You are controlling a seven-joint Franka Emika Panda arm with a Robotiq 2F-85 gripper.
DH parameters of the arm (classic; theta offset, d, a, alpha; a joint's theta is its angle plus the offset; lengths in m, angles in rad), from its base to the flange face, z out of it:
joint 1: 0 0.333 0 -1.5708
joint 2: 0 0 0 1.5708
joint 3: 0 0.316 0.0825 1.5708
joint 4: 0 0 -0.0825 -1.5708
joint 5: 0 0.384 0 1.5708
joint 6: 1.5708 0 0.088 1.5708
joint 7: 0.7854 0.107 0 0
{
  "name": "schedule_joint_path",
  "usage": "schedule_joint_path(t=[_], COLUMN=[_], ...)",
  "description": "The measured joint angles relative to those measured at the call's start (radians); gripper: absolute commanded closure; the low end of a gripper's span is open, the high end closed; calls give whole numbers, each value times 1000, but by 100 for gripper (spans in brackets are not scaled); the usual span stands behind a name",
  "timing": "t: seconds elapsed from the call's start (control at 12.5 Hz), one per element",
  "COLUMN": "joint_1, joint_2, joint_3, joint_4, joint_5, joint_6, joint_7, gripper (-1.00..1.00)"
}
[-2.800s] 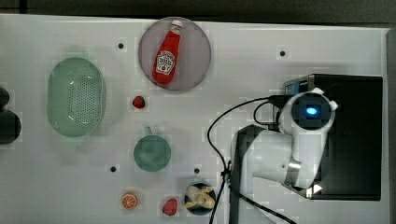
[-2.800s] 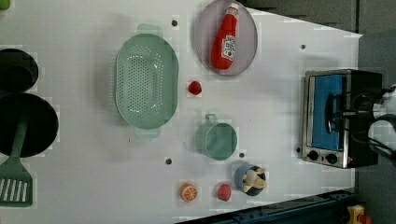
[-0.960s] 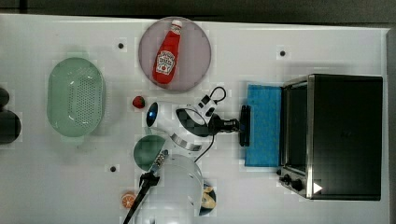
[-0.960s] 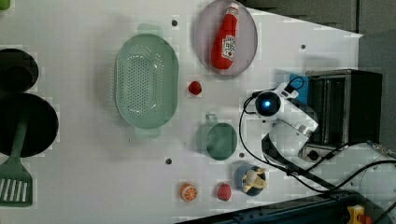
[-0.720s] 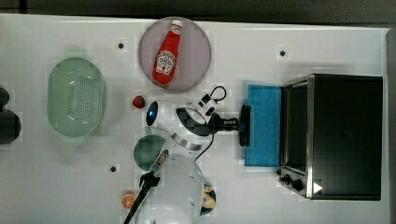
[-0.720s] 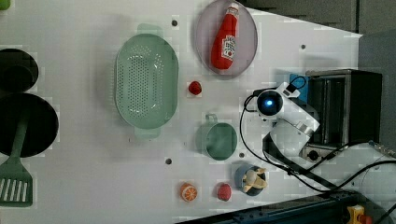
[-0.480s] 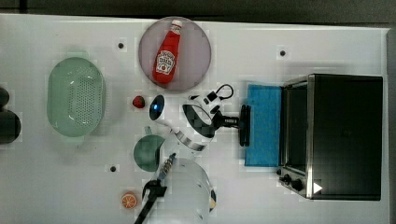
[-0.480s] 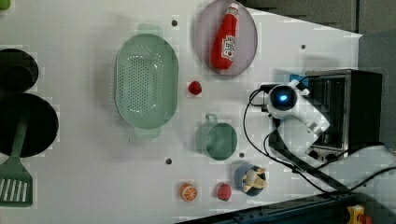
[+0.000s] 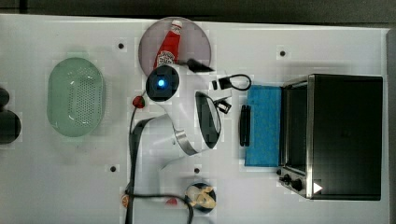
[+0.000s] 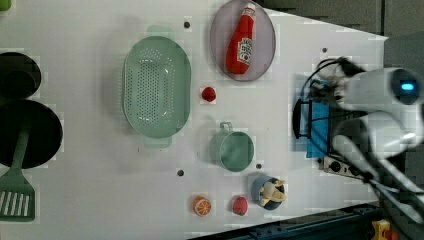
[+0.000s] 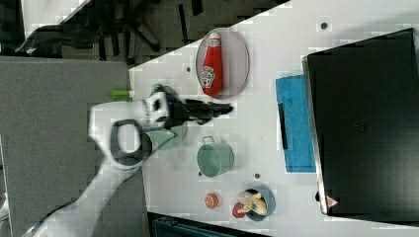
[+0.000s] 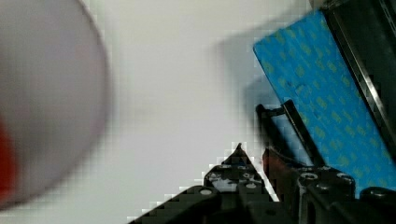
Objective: Flap open oven.
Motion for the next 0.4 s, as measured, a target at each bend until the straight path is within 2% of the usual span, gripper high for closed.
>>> schedule_joint_path(t=[0.4], joint_1=[4], joint_2=[-243], joint_3=[-3], joint_4=[18], joint_5=[281], joint_6=[-83], joint_7=[0], gripper=[65])
